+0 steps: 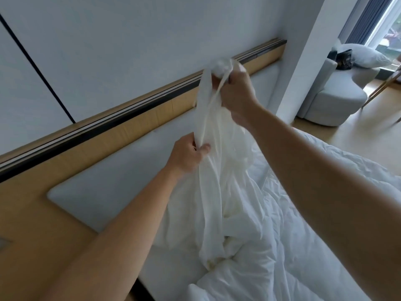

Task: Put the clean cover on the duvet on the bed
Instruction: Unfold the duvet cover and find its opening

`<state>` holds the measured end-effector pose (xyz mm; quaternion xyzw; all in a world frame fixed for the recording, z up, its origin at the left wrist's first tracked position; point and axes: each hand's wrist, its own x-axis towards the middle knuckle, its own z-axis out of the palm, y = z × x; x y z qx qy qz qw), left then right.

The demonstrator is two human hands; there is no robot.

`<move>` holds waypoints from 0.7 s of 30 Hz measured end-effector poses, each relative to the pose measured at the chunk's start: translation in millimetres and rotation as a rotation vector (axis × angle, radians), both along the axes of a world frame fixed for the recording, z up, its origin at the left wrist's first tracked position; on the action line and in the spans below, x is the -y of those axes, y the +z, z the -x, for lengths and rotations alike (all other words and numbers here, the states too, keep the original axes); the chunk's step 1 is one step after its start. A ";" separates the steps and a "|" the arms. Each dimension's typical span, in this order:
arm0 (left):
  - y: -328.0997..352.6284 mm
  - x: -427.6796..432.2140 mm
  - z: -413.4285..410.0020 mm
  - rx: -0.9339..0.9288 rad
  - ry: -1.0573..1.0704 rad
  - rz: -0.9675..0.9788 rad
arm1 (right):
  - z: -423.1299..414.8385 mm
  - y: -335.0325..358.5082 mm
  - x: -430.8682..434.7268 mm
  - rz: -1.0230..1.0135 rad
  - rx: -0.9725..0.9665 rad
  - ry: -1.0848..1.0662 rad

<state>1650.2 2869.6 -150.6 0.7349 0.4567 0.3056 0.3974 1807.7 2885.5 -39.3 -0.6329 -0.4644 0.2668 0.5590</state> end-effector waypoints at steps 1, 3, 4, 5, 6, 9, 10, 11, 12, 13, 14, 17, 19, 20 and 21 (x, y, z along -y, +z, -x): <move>1.5 -3.1 0.6 -0.037 -0.001 -0.022 | -0.8 14.8 -2.8 -0.036 -0.029 -0.016; 6.9 -12.9 3.6 -0.121 0.042 -0.088 | -5.9 38.7 -8.2 -0.106 -0.130 -0.060; 10.7 -18.4 6.1 -0.129 0.089 -0.138 | -9.5 48.4 -9.7 -0.136 -0.209 -0.062; 15.7 -23.0 8.5 -0.109 0.142 -0.194 | -13.2 55.8 -11.3 -0.167 -0.291 -0.051; 20.7 -25.9 10.6 -0.067 0.189 -0.248 | -16.7 60.5 -13.3 -0.182 -0.349 -0.040; 36.5 -28.9 16.4 0.071 0.305 -0.379 | -26.9 54.5 -15.5 -0.104 -0.394 -0.038; 43.9 -30.7 19.3 0.105 0.352 -0.415 | -29.7 47.7 -13.4 -0.055 -0.392 -0.040; 53.1 -34.7 22.1 0.131 0.403 -0.452 | -32.0 40.2 -10.8 -0.009 -0.384 -0.037; 64.8 -42.4 24.8 0.148 0.450 -0.493 | -32.5 33.7 -8.3 0.030 -0.368 -0.034; 79.7 -51.4 26.4 0.160 0.483 -0.537 | -32.1 29.5 -7.4 0.055 -0.362 -0.031; 97.2 -60.3 26.7 0.171 0.495 -0.578 | -30.7 27.9 -8.8 0.063 -0.367 -0.035; 146.2 -76.2 17.8 0.193 0.425 -0.602 | -30.4 41.0 -21.4 0.020 -0.459 -0.009; 156.6 -80.3 6.0 0.149 0.351 -0.529 | -32.8 48.9 -27.7 0.035 -0.478 0.033; 154.3 -80.7 0.1 0.118 0.328 -0.479 | -32.1 47.4 -27.5 0.064 -0.438 0.060; 147.4 -80.2 -4.9 0.092 0.317 -0.430 | -29.5 40.8 -25.1 0.115 -0.363 0.084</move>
